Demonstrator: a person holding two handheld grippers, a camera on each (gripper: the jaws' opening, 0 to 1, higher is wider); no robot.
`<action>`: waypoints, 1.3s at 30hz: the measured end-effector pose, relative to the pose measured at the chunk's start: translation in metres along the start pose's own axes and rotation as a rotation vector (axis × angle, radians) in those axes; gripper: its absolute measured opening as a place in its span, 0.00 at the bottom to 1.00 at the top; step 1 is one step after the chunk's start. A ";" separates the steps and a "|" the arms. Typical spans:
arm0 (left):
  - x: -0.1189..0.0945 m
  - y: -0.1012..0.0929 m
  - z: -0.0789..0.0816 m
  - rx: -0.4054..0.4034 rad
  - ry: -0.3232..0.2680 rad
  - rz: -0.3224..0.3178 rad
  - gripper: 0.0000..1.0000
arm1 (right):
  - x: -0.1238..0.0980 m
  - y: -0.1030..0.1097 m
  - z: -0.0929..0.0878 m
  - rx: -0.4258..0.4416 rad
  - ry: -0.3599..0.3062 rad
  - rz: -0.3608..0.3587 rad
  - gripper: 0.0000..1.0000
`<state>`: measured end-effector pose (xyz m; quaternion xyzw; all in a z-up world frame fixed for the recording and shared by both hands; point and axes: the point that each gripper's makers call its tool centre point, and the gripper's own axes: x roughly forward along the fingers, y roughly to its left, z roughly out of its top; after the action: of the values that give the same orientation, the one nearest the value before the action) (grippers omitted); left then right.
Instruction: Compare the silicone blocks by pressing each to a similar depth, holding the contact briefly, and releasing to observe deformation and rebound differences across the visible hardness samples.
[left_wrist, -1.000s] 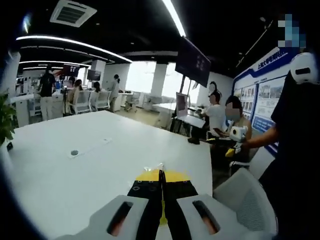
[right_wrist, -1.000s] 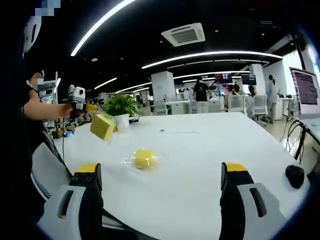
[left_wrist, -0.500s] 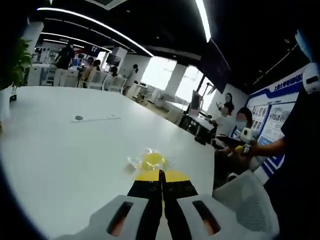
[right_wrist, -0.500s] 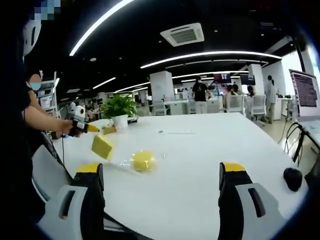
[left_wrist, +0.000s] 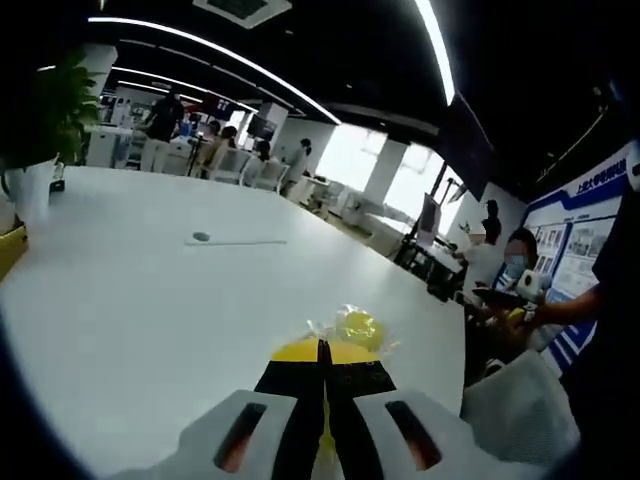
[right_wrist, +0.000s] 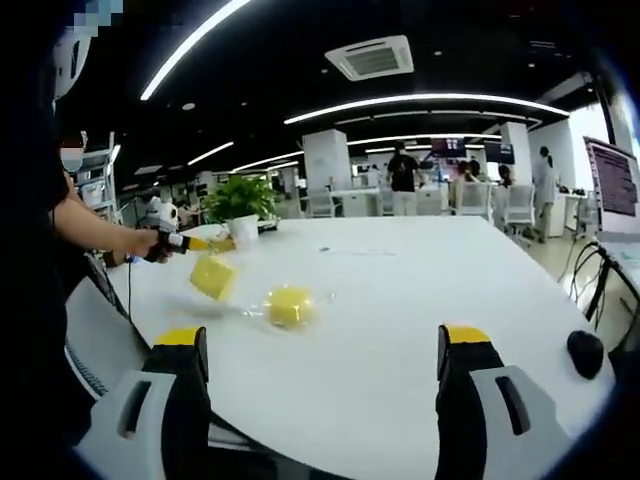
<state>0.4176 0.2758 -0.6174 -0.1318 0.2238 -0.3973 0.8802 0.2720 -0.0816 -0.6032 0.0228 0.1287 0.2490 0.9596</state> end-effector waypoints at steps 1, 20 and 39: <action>0.000 0.004 -0.001 -0.010 -0.008 0.010 0.00 | 0.000 0.000 -0.001 0.000 0.003 0.000 0.88; 0.036 0.066 -0.037 -0.114 0.095 0.123 0.00 | -0.009 -0.002 -0.011 -0.004 0.046 -0.033 0.85; 0.061 0.082 -0.045 -0.109 0.145 0.065 0.00 | -0.004 -0.023 -0.003 0.043 0.011 -0.111 0.83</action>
<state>0.4837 0.2806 -0.7076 -0.1433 0.3123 -0.3642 0.8656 0.2785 -0.1034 -0.6072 0.0351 0.1402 0.1928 0.9705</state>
